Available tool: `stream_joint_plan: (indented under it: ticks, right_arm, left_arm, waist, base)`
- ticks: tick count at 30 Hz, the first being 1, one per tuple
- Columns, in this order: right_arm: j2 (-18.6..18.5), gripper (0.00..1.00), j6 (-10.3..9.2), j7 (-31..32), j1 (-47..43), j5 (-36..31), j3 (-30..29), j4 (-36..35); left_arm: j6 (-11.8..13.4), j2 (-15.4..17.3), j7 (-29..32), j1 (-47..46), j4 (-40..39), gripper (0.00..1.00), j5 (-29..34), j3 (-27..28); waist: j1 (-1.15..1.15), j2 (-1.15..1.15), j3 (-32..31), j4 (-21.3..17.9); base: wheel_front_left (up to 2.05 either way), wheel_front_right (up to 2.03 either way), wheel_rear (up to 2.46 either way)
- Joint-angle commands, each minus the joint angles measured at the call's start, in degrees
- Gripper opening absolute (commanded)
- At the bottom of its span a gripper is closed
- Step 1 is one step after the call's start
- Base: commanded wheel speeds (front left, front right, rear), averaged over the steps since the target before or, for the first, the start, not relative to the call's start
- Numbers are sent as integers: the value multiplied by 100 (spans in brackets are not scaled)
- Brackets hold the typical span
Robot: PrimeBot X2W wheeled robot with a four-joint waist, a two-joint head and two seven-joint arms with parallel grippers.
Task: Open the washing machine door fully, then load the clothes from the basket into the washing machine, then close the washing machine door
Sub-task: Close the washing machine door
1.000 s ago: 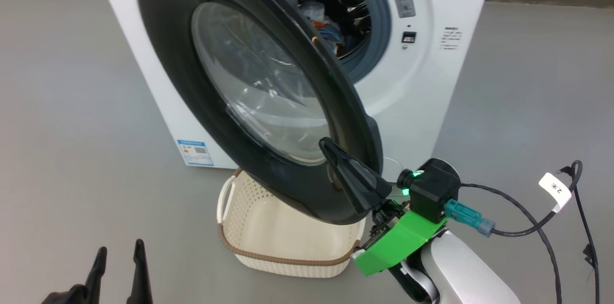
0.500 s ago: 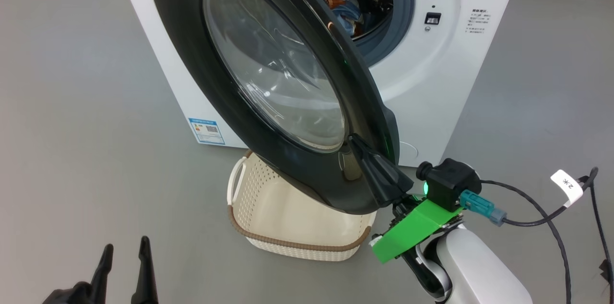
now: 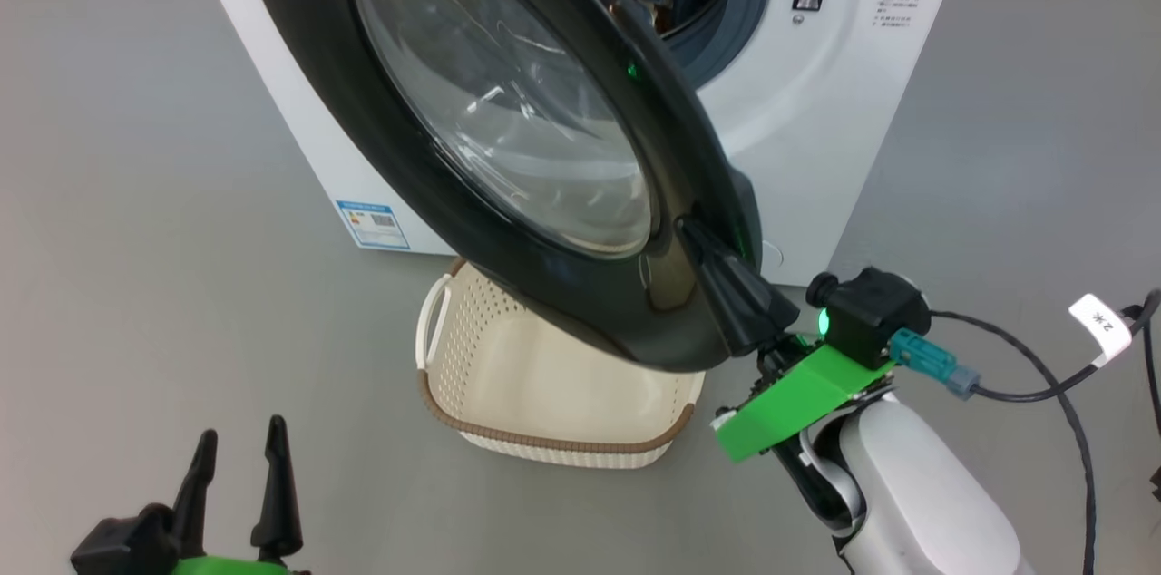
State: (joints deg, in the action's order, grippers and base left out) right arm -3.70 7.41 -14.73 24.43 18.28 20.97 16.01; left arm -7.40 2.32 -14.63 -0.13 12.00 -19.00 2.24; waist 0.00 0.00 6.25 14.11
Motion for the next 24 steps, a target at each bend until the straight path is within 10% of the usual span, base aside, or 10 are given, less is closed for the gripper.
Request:
stream_joint_plan:
  ticks: [1, 24]
  right_arm:
    - [82, 0, 8, -27, 208, -44, -16, -149]
    - [82, 0, 8, -27, 1041, -495, -529, -171]
  left_arm:
    - [-9, 56, -37, -253, -156, 100, -39, 155]
    - [-9, 71, -37, -674, -156, 100, -183, 25]
  waist:
    - [0, 0, 99, -7]
    - [0, 0, 870, -74]
  base:
    - [0, 0, 0]
    - [0, 0, 0]
